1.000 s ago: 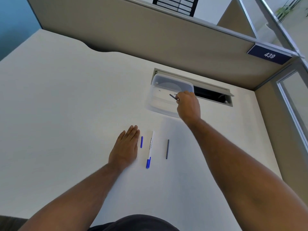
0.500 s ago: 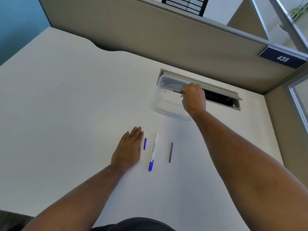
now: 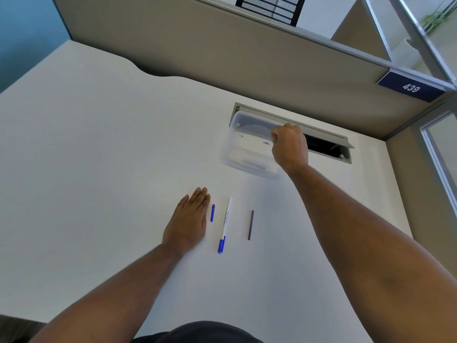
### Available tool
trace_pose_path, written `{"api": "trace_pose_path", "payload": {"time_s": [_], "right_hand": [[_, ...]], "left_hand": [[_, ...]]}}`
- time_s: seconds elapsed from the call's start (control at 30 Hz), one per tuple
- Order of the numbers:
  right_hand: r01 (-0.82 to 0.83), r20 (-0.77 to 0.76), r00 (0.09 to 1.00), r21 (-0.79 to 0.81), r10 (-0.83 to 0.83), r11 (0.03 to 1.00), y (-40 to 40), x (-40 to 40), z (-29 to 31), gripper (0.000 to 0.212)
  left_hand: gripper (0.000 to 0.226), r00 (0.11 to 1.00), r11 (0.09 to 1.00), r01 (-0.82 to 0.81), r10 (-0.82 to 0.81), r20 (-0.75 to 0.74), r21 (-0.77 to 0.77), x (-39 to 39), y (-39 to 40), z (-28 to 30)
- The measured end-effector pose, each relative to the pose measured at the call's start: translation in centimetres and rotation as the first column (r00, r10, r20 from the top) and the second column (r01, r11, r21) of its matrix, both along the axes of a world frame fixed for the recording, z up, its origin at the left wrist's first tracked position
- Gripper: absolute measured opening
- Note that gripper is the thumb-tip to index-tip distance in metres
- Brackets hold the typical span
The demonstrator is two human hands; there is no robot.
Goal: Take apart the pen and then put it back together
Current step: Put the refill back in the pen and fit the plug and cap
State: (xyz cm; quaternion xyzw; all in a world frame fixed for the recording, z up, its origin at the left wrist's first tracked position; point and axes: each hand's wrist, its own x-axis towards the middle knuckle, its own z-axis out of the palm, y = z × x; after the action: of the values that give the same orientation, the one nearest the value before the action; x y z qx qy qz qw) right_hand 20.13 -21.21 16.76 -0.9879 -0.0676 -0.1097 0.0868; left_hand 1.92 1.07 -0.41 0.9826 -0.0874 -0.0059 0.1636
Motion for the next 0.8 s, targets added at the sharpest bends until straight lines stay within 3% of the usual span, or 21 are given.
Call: {"api": "trace_pose_path", "payload": {"time_s": [0.17,0.3,0.5,0.7,0.8], "right_hand": [[0.054,-0.018,0.998,0.134,-0.052,0.990,-0.1,-1.3,-1.6,0.022],[0.088,-0.142,0.988,0.164,-0.065,0.983,1.4,-4.6,-3.6,0.020],[0.175,-0.496,0.865,0.154,-0.077,0.972,4.2,-11.4,-8.3,0.021],[0.317,-0.633,0.754,0.113,-0.178,0.942,6.3,-16.1,-9.8,0.033],[0.328,-0.646,0.736,0.074,-0.205,0.942,6.7,-17.3,-10.1,0.029]], "left_hand": [[0.059,1.000,1.000,-0.005,0.005,-0.003,0.002,-0.1,-0.1,0.2],[0.060,1.000,1.000,-0.004,0.004,-0.004,0.005,-0.1,-0.1,0.4],[0.058,1.000,1.000,0.002,-0.002,-0.012,0.008,-0.1,0.0,0.4],[0.055,1.000,0.999,0.009,-0.008,-0.030,0.045,-0.2,0.1,0.5],[0.056,0.999,0.999,0.016,-0.014,-0.032,0.051,-0.1,0.2,0.2]]}}
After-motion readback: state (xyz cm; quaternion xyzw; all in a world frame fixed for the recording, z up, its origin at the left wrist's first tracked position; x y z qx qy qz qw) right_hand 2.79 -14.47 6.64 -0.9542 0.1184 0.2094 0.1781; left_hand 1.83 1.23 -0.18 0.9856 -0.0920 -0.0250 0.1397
